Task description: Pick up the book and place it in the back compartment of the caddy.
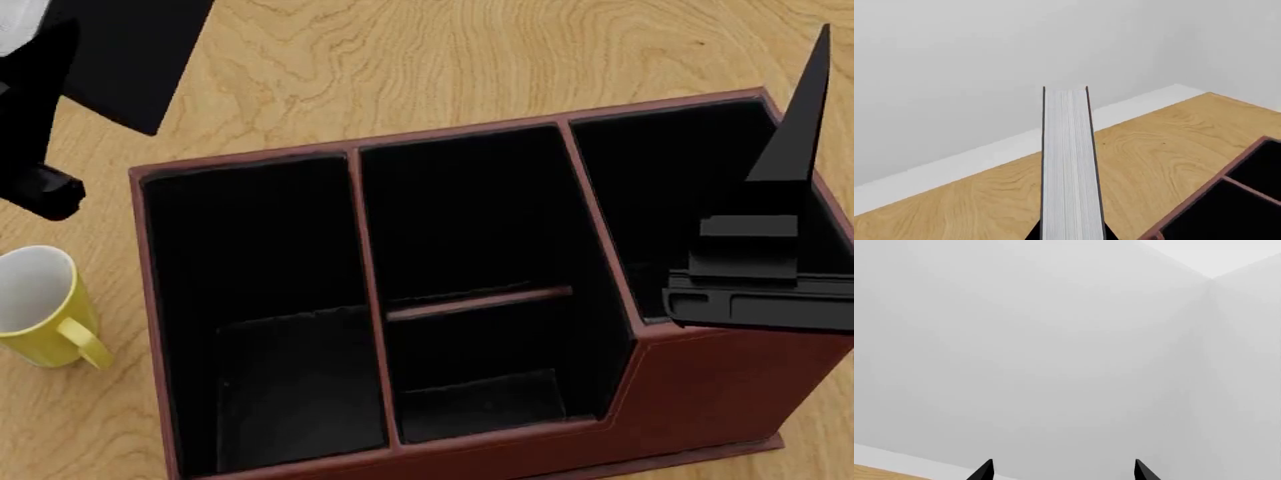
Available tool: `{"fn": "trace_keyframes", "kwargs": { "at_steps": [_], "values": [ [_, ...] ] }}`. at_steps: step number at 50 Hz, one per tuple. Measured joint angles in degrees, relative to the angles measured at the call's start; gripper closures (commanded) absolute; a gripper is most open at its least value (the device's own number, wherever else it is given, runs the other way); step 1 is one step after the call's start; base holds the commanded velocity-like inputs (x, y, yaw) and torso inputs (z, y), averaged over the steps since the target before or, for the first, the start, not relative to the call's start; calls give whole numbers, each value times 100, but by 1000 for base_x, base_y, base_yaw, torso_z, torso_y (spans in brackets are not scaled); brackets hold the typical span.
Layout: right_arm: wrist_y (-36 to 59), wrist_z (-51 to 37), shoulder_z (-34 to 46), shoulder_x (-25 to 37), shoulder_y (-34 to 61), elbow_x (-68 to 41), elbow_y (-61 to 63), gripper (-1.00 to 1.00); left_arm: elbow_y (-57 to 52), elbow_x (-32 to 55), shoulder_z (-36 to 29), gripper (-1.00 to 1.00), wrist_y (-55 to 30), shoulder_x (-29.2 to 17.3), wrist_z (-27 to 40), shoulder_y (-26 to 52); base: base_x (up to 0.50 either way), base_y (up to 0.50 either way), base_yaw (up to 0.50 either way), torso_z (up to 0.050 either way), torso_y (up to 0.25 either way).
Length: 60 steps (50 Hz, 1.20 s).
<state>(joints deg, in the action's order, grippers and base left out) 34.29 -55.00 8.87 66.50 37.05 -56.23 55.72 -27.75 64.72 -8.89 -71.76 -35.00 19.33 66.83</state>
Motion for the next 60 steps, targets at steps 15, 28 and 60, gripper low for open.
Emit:
{"fn": "trace_keyframes", "kwargs": {
  "at_steps": [15,28,60],
  "values": [
    [41,-18,47,-1,114,-52,-13,-100,97,-130,-623,100,124,28,-768,325,0,0,0,0,2],
    [-5,-12,79,-7,70,9,-50,-100,286,-424,-1305,100,289,96,-1495,676,0,0,0,1,2],
    [-230,-59,17,86,-249,106,-48,-100,476,-1033,-2671,100,856,123,-3422,1396,0,0,0,0,2]
  ]
}}
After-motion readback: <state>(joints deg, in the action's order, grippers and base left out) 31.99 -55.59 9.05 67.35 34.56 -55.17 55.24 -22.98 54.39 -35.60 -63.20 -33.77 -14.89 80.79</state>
